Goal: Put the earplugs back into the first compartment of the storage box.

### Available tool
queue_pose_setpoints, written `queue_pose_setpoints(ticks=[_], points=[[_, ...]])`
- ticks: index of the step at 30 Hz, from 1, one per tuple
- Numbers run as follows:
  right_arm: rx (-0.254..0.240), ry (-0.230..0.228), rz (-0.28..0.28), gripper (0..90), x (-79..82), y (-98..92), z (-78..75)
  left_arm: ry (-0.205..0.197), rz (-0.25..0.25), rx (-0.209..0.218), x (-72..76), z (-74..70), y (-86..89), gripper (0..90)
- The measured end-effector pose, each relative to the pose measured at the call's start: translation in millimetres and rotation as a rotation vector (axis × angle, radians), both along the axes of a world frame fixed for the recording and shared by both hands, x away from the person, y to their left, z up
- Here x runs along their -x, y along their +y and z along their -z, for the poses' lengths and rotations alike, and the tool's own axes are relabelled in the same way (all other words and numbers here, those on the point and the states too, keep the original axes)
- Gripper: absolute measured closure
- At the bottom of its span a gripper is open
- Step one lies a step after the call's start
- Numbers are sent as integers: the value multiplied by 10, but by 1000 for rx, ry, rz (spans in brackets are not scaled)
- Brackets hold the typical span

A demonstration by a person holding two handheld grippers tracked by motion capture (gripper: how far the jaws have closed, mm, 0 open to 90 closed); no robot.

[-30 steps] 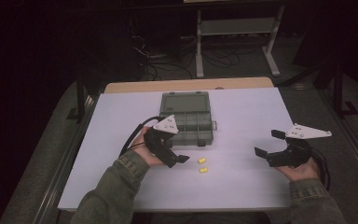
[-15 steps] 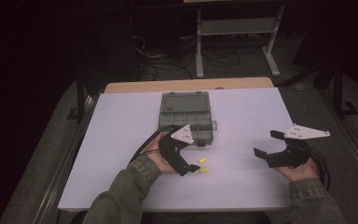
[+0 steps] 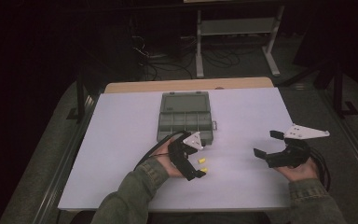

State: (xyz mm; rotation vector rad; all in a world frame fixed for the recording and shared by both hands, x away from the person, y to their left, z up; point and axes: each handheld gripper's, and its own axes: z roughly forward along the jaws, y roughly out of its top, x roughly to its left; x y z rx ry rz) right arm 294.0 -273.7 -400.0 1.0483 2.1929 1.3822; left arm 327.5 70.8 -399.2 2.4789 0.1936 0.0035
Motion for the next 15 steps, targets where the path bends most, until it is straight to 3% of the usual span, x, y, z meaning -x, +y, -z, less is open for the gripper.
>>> queue_pose_setpoints(ticks=[9, 15], points=[[5, 4, 0, 13, -7, 8, 7, -8, 32, -25, 21, 103, -75, 154], [6, 4, -3, 14, -8, 4, 8, -36, 68, -40, 47, 148, -104, 301]])
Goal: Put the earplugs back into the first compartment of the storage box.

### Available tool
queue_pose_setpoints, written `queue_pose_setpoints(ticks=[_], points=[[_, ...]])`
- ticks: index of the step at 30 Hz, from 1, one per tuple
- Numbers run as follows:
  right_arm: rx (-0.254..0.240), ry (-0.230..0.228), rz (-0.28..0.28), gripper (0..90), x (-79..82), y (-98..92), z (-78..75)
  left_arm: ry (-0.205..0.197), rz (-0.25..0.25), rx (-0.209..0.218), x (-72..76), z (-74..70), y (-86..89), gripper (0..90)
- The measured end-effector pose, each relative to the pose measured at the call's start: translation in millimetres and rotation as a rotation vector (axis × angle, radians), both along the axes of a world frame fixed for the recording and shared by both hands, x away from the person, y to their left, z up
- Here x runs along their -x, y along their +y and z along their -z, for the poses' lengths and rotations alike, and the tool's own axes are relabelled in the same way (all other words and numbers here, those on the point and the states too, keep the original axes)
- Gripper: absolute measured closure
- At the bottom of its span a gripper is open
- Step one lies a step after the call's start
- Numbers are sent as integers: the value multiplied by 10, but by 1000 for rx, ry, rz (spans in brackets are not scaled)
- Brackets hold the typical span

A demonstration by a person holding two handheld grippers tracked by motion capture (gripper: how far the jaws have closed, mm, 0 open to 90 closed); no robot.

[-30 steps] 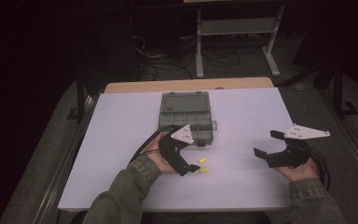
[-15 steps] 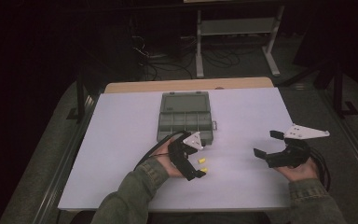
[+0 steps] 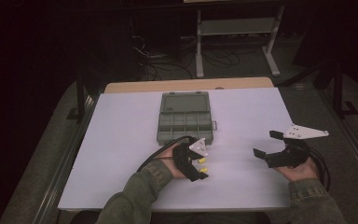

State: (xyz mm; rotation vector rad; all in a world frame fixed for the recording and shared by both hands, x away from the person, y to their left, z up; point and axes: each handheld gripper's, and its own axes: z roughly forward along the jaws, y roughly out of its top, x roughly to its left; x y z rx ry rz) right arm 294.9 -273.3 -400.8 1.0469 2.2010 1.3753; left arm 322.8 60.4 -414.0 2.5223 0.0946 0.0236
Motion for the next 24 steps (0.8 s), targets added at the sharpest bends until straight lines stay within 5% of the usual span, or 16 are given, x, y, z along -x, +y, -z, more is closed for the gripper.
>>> queue_pose_setpoints(ticks=[9, 24], points=[[0, 3, -4, 14, 4, 9, 1, -21, 14, -45, 3, 80, -57, 518], [-1, 5, -4, 18, 5, 3, 3, 32, -3, -61, -56, 151, -70, 796]])
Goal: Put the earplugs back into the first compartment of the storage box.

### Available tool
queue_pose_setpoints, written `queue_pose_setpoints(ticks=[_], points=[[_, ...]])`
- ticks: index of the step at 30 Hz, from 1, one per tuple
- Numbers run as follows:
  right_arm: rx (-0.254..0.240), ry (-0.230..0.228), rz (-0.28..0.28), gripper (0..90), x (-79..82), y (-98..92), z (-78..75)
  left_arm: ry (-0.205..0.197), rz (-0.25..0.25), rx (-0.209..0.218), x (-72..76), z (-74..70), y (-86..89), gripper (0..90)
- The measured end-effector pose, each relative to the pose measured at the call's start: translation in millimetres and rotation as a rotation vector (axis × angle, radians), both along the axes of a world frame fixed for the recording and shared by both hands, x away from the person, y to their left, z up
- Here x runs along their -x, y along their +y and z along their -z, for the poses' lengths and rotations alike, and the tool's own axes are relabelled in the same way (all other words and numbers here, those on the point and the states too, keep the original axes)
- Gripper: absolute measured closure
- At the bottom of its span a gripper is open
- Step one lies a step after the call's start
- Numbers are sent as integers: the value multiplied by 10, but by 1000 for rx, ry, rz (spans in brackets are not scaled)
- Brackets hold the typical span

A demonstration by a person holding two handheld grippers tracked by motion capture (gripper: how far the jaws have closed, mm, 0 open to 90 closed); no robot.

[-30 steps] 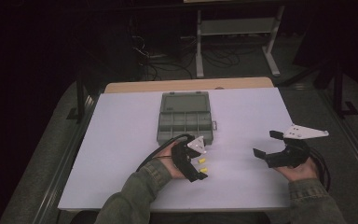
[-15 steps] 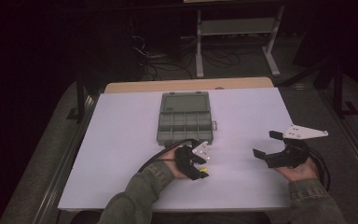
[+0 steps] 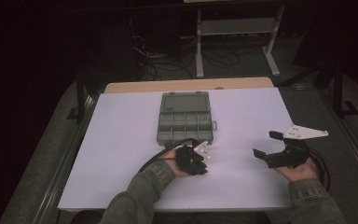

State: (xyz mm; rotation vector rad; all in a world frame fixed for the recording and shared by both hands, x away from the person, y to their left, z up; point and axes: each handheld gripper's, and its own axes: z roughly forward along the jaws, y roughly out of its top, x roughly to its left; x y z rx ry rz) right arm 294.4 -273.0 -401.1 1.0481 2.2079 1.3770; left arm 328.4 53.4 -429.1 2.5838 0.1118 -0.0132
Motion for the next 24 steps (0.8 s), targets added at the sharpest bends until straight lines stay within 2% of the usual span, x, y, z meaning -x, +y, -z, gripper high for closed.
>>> queue_pose_setpoints(ticks=[4, 9, 13, 24], points=[[-1, -2, 1, 18, 0, -8, -1, 8, 1, -9, -5, -6, 5, 819], [-1, -1, 1, 20, 0, -7, -1, 15, 1, 8, -20, -70, 46, 822], [0, -1, 2, 21, 1, -7, -2, 7, -15, 48, -53, -218, 124, 822], [-3, -2, 4, 22, 2, -10, -4, -27, -47, 91, -167, -522, 267, 822]])
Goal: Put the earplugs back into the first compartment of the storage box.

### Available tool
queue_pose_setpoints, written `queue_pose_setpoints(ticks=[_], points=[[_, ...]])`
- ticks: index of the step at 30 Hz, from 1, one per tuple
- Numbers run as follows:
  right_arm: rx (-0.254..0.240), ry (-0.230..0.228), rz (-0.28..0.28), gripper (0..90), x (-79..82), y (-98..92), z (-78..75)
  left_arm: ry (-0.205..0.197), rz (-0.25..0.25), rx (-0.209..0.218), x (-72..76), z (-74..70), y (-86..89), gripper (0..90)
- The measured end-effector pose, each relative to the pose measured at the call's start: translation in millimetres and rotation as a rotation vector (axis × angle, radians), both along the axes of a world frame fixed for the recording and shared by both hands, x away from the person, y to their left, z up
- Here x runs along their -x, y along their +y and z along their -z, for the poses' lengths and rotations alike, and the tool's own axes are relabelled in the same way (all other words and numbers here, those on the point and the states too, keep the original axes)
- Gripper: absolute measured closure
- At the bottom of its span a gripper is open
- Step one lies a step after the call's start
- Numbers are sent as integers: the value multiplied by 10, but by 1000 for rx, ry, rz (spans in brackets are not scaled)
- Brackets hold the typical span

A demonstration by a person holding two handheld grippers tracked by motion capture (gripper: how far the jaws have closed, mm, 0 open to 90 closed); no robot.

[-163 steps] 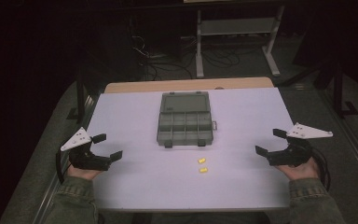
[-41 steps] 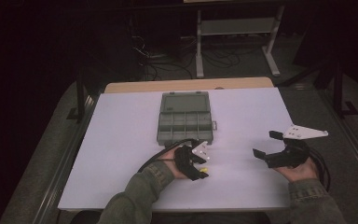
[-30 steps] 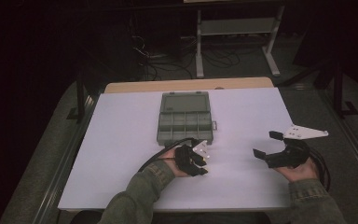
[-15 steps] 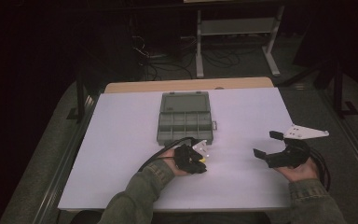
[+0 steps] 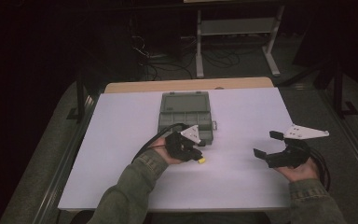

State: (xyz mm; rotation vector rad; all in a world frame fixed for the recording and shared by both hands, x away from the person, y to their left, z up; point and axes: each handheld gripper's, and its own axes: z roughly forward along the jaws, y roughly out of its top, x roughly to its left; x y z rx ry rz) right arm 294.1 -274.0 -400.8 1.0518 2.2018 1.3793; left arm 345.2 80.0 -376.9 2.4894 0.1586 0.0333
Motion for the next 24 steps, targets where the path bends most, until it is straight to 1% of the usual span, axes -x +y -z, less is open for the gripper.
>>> queue_pose_setpoints(ticks=[1, 2, 3, 4, 5, 7, 8, 9, 13, 16, 20, 21, 22, 23, 24], points=[[1, 0, 0, 22, -1, -1, 1, -7, -7, 5, -26, -54, 24, 822], [1, 2, 0, 22, -1, -1, 1, -7, -7, 5, -26, -54, 24, 822], [1, 2, 0, 22, -1, -1, 1, -14, -13, 4, -50, -104, 45, 822], [0, 1, 0, 22, -1, -1, 1, -14, -13, 4, -50, -104, 45, 822], [0, 1, 1, 22, -1, -2, 1, -21, -18, 7, -77, -156, 70, 823], [-1, 1, 2, 22, -1, -4, 1, -27, -21, 9, -94, -182, 84, 823], [0, 2, 3, 22, -1, -4, 2, -32, -29, 12, -127, -231, 110, 823], [0, 3, 3, 22, -1, -5, 3, -32, -29, 12, -127, -231, 110, 823], [0, 4, 2, 22, -2, -5, 4, -46, -48, 11, -194, -318, 162, 823], [1, 5, 2, 22, -3, -6, 6, -55, -62, 15, -273, -392, 217, 823], [1, 7, 1, 22, -2, -5, 7, -62, -90, 20, -360, -459, 286, 823], [1, 7, 2, 22, -2, -5, 8, -62, -90, 20, -360, -459, 286, 823], [1, 7, 1, 22, -3, -6, 8, -66, -104, 21, -403, -491, 326, 823], [0, 7, 2, 23, -3, -6, 9, -66, -104, 21, -403, -491, 326, 823], [0, 6, 2, 23, -4, -7, 10, -71, -117, 28, -443, -517, 366, 823]])
